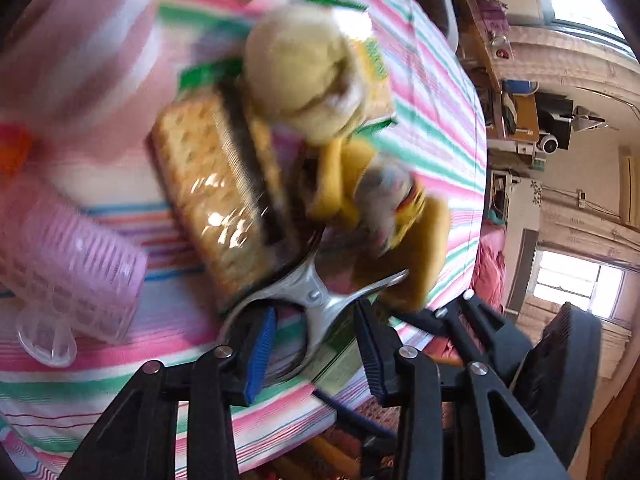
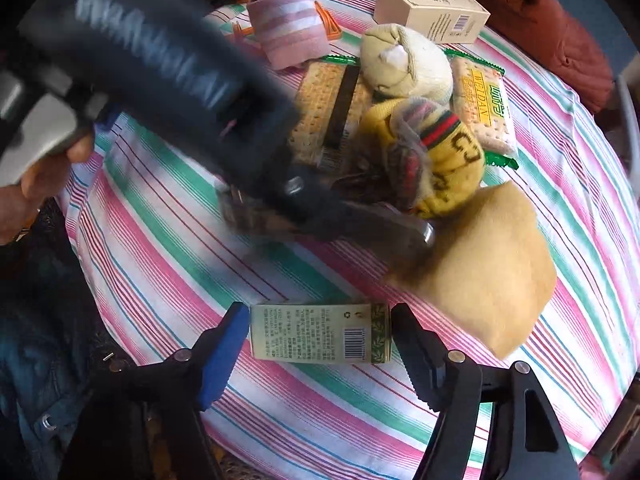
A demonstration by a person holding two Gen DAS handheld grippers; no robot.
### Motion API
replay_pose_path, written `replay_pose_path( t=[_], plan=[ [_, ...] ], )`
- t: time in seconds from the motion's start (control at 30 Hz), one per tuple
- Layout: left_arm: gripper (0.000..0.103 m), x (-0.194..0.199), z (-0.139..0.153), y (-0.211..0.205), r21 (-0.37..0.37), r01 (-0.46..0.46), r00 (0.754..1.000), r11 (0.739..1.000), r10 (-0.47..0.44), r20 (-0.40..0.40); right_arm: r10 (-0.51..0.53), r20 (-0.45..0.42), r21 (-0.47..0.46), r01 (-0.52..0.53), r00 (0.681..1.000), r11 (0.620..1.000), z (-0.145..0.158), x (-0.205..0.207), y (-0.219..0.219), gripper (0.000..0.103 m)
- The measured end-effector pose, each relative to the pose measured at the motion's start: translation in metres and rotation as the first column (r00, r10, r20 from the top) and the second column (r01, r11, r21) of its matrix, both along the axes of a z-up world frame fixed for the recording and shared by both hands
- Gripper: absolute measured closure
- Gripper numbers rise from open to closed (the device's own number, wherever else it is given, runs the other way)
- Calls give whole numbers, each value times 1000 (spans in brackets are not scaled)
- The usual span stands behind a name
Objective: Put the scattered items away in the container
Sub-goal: 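Grasp a second silver clip with the left tool while the right tool holds the green box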
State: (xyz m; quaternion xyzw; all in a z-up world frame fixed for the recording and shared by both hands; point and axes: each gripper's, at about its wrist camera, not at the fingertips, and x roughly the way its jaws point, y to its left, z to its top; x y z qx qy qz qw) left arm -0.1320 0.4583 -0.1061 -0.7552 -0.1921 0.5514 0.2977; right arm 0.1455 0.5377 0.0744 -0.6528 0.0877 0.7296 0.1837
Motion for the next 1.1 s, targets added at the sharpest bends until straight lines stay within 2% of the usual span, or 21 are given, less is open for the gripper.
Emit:
replay_pose_path(
  t=[0.23, 0.3, 0.4, 0.57, 0.67, 0.77, 0.8, 0.87, 0.9, 0.97, 1.0, 1.03, 1.07, 1.1],
  plan=[
    [73, 14, 9, -18, -8, 69, 995, 998, -70, -74, 27, 44, 28, -28, 999, 999, 8, 6, -19, 31],
    [75, 18, 17, -23, -22, 107, 986, 994, -109, -127, 34, 40, 29, -35, 999, 999, 11, 7, -23, 31],
    [75, 29, 29, -32, -70, 180, 959, 981, -191, -208, 57, 40, 28, -58, 998, 998, 16, 6, -32, 31],
    [76, 42, 31, -59, -114, 239, 932, 964, -261, -253, 59, 41, 52, -61, 997, 997, 20, 1, -46, 31],
    [79, 60, 38, -82, -178, 286, 873, 942, -332, -358, 44, 47, 75, -47, 998, 996, 22, -1, -54, 31],
    [79, 74, 43, -92, -205, 299, 843, 932, -359, -400, 34, 45, 93, -38, 998, 995, 25, -1, -61, 31],
    [79, 75, 44, -100, -209, 295, 840, 932, -358, -407, 33, 46, 103, -37, 998, 994, 26, 0, -63, 31],
    [72, 74, 44, -112, -182, 287, 858, 940, -337, -388, 26, 38, 112, -30, 999, 993, 29, 2, -66, 31],
    [69, 72, 44, -120, -143, 267, 880, 953, -301, -367, 20, 32, 116, -23, 999, 993, 31, 2, -67, 31],
    [56, 65, 40, -136, -69, 211, 925, 975, -222, -309, 22, 26, 132, -25, 999, 991, 33, 4, -70, 31],
    [54, 61, 39, -141, -19, 162, 953, 987, -161, -257, 17, 18, 138, -19, 1000, 990, 35, 5, -71, 31],
    [51, 57, 38, -144, 16, 118, 970, 993, -112, -216, 9, 8, 141, -9, 1000, 990, 38, 6, -72, 31],
    [51, 55, 38, -145, 33, 72, 981, 997, -65, -185, 0, -2, 145, 0, 1000, 989, 39, 7, -72, 31],
    [51, 52, 38, -144, 19, 33, 985, 999, -29, -171, 0, -10, 151, 1, 1000, 989, 41, 8, -72, 31]
  ],
)
